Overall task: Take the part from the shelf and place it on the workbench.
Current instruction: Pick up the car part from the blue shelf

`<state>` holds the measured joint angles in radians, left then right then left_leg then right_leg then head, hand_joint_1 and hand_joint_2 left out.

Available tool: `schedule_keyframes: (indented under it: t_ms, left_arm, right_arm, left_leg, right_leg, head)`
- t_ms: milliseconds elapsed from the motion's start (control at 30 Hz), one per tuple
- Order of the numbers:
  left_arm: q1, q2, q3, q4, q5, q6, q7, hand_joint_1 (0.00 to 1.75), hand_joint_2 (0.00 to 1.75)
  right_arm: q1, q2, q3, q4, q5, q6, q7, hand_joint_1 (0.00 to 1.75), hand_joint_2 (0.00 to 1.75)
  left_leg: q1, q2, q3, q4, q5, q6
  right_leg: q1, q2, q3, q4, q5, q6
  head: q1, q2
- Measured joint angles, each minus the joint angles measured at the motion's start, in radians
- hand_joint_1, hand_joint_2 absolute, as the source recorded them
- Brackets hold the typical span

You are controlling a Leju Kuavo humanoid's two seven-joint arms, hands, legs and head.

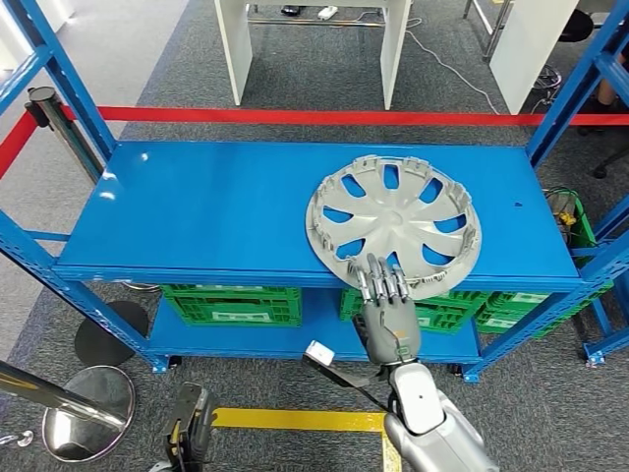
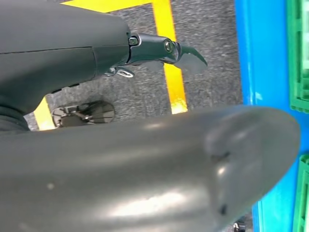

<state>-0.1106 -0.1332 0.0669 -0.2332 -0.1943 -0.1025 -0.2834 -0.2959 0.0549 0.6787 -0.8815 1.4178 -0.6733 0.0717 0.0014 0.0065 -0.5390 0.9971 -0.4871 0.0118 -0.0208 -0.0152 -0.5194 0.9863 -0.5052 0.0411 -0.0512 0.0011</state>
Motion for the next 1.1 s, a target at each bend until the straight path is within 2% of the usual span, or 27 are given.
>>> schedule_keyframes:
  t_ms: [233,333,467,800,1100]
  left_arm:
    - [-0.007,-0.007,-0.042,-0.014,-0.033,0.039,-0.059,0.00,0.00]
    - [-0.012,-0.011,-0.058,-0.016,-0.028,0.020,-0.076,0.00,0.00]
    - [-0.014,-0.011,-0.068,-0.016,-0.018,-0.018,-0.063,0.00,0.00]
    - [-0.021,-0.011,-0.074,-0.017,-0.010,-0.033,-0.038,0.00,0.00]
    - [-0.027,-0.011,-0.092,-0.017,-0.004,-0.037,-0.031,0.00,0.00]
  right_arm:
    - [-0.059,0.004,-0.004,0.100,0.018,0.000,0.041,0.00,1.75]
    - [-0.086,0.010,-0.006,0.148,0.029,0.001,0.055,0.00,1.75]
    - [-0.121,0.027,-0.007,0.204,0.046,0.009,0.067,0.00,1.75]
    - [-0.194,0.067,-0.006,0.314,0.069,0.054,0.115,0.00,1.75]
    - [-0.247,0.080,-0.018,0.377,0.072,0.095,0.172,0.00,1.75]
  left_leg:
    - [0.000,0.000,0.000,0.000,0.000,0.000]
    - [0.000,0.000,0.000,0.000,0.000,0.000]
    - [0.000,0.000,0.000,0.000,0.000,0.000]
    - [0.000,0.000,0.000,0.000,0.000,0.000]
    - [0.000,0.000,0.000,0.000,0.000,0.000]
  right_leg:
    - [0.000,0.000,0.000,0.000,0.000,0.000]
    - [0.000,0.000,0.000,0.000,0.000,0.000]
    - [0.000,0.000,0.000,0.000,0.000,0.000]
    - [0.000,0.000,0.000,0.001,0.000,0.000]
    - [0.000,0.000,0.000,0.001,0.000,0.000]
  head:
    - [0.000,0.000]
    - [0.000,0.000]
    - [0.000,0.000]
    - [0.000,0.000]
    - [0.000,0.000]
